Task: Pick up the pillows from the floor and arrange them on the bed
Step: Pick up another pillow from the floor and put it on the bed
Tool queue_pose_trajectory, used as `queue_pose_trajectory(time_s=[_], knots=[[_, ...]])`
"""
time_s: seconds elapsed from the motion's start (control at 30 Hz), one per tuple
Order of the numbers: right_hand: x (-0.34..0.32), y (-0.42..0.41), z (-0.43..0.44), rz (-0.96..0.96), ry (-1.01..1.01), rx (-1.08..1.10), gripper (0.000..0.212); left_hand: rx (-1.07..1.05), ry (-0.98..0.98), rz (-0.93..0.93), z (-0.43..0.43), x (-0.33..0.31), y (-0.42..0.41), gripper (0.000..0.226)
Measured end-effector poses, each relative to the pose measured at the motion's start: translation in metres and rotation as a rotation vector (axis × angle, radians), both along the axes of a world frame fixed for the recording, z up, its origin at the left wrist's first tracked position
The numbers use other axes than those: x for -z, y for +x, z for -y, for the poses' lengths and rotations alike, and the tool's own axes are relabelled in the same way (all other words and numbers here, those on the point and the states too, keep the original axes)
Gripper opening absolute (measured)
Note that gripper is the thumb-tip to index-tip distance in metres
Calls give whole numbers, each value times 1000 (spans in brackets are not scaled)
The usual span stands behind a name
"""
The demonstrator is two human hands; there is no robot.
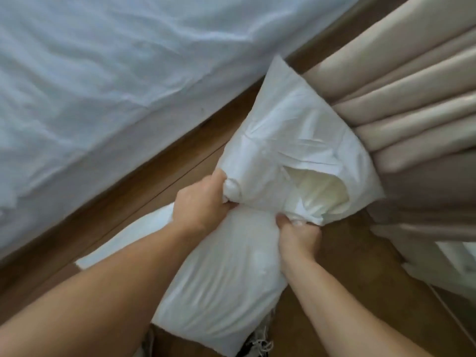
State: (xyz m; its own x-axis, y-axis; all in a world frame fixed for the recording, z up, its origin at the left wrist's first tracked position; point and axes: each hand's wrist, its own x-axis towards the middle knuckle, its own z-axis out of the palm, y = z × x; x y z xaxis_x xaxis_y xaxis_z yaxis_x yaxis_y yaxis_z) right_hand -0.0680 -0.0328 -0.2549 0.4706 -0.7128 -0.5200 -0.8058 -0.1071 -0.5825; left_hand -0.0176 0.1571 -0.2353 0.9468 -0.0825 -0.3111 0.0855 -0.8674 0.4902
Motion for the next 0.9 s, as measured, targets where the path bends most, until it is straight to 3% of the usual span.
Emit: queue_pose_trajectory(time_s=[0.2, 0.37, 0.53, 0.67, 0.9], knots=[[-210, 67, -73, 158, -92, -192, 19, -260, -110, -34, -85, -184, 24, 42], [-380, 197, -180, 320, -214, -537, 52, -486, -205, 97, -187, -340, 102, 52], [-502, 344, -279, 436, -193, -803, 65, -680, -330, 255, -300, -434, 213, 69], [-520, 386, -346, 372, -194, -1056, 64, -642, -181, 218, -394, -455, 252, 76], [-411, 389, -455, 6, -124, -1454, 52, -782, 104, -146, -535, -398, 239, 73]])
